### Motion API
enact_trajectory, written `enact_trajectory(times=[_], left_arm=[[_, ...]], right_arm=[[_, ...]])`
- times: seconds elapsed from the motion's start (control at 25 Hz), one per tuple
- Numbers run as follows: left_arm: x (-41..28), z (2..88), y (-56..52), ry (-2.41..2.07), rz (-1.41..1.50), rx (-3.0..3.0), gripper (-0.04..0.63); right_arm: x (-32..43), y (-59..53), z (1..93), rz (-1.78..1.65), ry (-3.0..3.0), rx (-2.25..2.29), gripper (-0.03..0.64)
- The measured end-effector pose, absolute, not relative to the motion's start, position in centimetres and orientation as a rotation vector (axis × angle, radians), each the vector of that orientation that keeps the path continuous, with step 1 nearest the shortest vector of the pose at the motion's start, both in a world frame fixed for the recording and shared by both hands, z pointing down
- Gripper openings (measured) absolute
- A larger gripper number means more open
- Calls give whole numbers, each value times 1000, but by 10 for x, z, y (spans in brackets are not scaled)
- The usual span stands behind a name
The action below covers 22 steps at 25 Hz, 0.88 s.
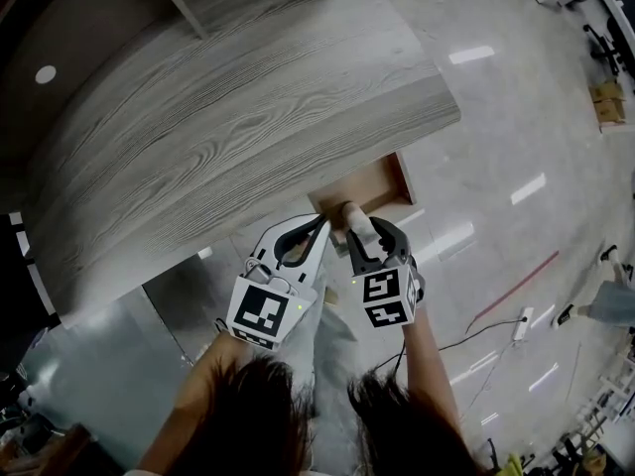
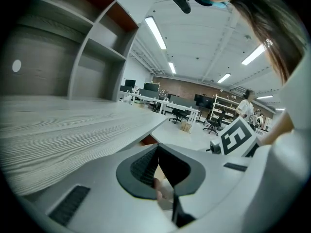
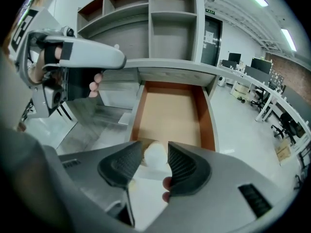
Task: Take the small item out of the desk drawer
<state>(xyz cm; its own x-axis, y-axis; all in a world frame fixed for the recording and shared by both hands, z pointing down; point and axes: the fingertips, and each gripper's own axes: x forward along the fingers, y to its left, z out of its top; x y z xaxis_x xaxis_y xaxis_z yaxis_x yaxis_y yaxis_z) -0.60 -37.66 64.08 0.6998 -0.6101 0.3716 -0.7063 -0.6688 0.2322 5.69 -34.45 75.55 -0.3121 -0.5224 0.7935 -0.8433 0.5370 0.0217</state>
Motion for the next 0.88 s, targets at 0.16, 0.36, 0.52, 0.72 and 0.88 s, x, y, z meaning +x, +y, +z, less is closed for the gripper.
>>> enact_trajectory(times=[0.16,0.36,0.52,0.72,0.88], left_arm=[[-6,645,-378,-1026,383,2549,17],[-7,649,-378,-1022,381,2535,17],[-9,653,-377,-1021,392,2525,17],[-11,661,-375,-1020,409,2506,17],[-12,666,-373,-1018,420,2497,17]], right_arm=[[58,-348,764,537,-1970,1094,167],[57,-349,774,586,-1943,1071,172],[59,-349,781,622,-1891,1056,178],[61,-351,787,685,-1831,1053,184],[61,-350,792,728,-1778,1011,189]])
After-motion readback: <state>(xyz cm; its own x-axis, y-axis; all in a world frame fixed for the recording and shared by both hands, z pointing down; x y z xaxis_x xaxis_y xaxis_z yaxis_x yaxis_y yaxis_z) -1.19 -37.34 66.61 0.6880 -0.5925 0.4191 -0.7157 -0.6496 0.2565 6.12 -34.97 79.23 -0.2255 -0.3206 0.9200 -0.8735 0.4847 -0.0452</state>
